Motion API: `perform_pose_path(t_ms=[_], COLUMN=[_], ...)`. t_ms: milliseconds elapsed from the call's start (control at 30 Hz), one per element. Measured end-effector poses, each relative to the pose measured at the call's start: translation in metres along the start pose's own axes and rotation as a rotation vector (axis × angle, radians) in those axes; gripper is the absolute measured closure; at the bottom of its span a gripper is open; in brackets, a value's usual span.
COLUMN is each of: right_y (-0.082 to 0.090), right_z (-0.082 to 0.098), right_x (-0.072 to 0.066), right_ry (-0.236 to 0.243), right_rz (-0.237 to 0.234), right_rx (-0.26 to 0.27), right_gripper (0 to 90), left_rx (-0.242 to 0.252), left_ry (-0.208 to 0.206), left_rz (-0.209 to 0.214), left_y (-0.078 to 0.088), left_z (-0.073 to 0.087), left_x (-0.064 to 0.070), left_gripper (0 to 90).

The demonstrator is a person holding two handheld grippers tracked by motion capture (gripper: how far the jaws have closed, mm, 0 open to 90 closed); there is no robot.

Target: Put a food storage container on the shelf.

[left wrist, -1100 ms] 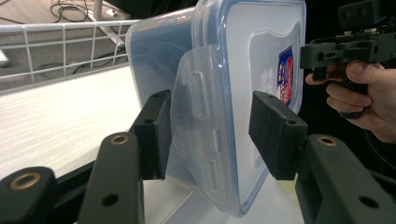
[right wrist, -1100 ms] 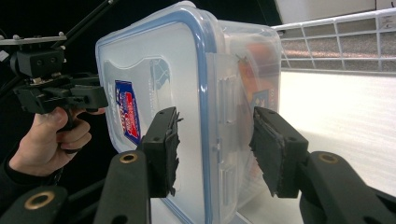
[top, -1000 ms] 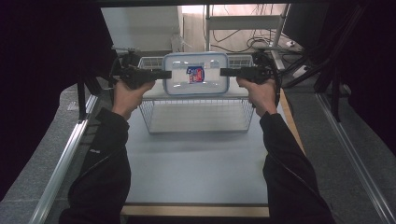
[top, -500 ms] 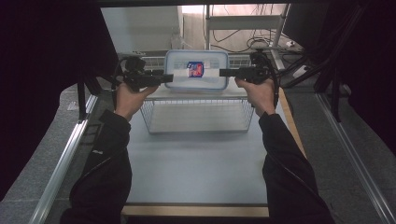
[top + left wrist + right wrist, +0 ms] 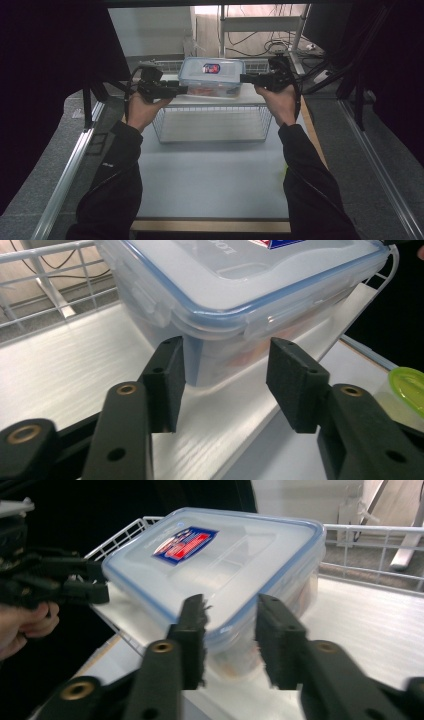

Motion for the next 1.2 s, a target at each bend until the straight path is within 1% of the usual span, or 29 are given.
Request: perform_pose_path(t_ms=[33, 67, 100, 133, 167, 233, 267, 367, 400, 433, 467, 500, 567, 667, 800, 833, 900, 933, 967, 1033, 1067, 1200], right_y=[0.000, 0.005, 0.007, 0.008, 0.007, 0.003, 0.000, -0.008, -0.010, -0.011, -0.011, -0.014, -0.017, -0.019, -0.020, -0.020, -0.019, -0.019, -0.018, -0.016, -0.015, -0.012], right_z=[0.000, 0.007, 0.010, 0.014, 0.018, 0.026, 0.029, 0.031, 0.029, 0.028, 0.028, 0.026, 0.025, 0.024, 0.023, 0.023, 0.023, 0.024, 0.025, 0.026, 0.026, 0.026], right_x=[0.000, -0.002, -0.002, -0.003, -0.004, -0.007, -0.008, -0.009, -0.008, -0.007, -0.007, -0.005, -0.002, -0.001, -0.001, -0.001, -0.001, -0.001, -0.001, -0.002, -0.002, -0.002], right_ry=[0.000, 0.039, 0.054, 0.058, 0.059, 0.071, 0.085, 0.109, 0.109, 0.104, 0.104, 0.091, 0.084, 0.064, 0.072, 0.072, 0.074, 0.076, 0.080, 0.085, 0.086, 0.082], right_rz=[0.000, 0.026, 0.034, 0.027, 0.016, 0.017, 0.023, 0.059, 0.069, 0.077, 0.077, 0.076, 0.094, 0.082, 0.096, 0.096, 0.090, 0.087, 0.084, 0.072, 0.073, 0.061], right_rx=[0.000, -0.006, 0.000, -0.002, -0.017, -0.045, -0.055, -0.060, -0.052, -0.048, -0.048, -0.042, -0.035, -0.033, -0.033, -0.034, -0.039, -0.040, -0.039, -0.037, -0.036, -0.032], right_gripper=[68.4, 75.4, 78.9, 81.5, 82.7, 83.3, 83.2, 81.7, 81.6, 81.6, 81.6, 82.8, 84.9, 87.2, 88.2, 88.2, 86.5, 82.8, 81.1, 80.3, 79.7, 76.9], left_rx=[0.000, 0.001, 0.004, 0.008, 0.013, 0.014, 0.011, 0.004, 0.004, 0.002, 0.002, 0.004, -0.001, 0.004, 0.008, 0.008, 0.012, 0.017, 0.020, 0.028, 0.035, 0.045], left_ry=[0.000, 0.019, 0.030, 0.037, 0.041, 0.047, 0.046, 0.041, 0.041, 0.031, 0.031, 0.033, 0.030, 0.038, 0.043, 0.038, 0.032, 0.030, 0.029, 0.016, 0.010, 0.000], left_rz=[0.000, -0.007, -0.005, -0.001, -0.003, -0.004, -0.008, -0.010, -0.010, -0.009, -0.009, 0.002, -0.004, 0.000, -0.003, -0.002, -0.001, -0.008, -0.010, -0.020, -0.027, -0.030], left_y=[0.000, 0.003, 0.004, 0.004, 0.004, 0.002, 0.000, -0.004, -0.004, -0.006, -0.006, -0.007, -0.008, -0.009, -0.009, -0.009, -0.009, -0.009, -0.009, -0.009, -0.008, -0.006], left_z=[0.000, 0.002, 0.003, 0.004, 0.004, 0.004, 0.004, 0.003, 0.003, 0.002, 0.002, 0.001, 0.000, 0.001, 0.002, 0.002, 0.004, 0.004, 0.005, 0.006, 0.006, 0.007], left_x=[0.000, -0.003, -0.004, -0.005, -0.006, -0.007, -0.007, -0.007, -0.007, -0.006, -0.006, -0.005, -0.003, -0.004, -0.003, -0.003, -0.003, -0.003, -0.003, -0.003, -0.003, 0.000], left_gripper=[53.3, 55.1, 56.9, 59.2, 61.1, 63.9, 64.8, 67.4, 68.2, 67.4, 67.6, 68.3, 68.1, 68.0, 68.2, 68.1, 66.3, 63.6, 58.8, 52.5, 50.0, 40.5])
Point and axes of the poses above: each handheld gripper's, and its own axes: y roughly backward along the jaws, z roughly out of its underside, x roughly to its right, the point moved 7 cm from there along -y, roughly forward along the jaws, and after that the axes turned 10 degrees about -y, right-handed, at the moved point
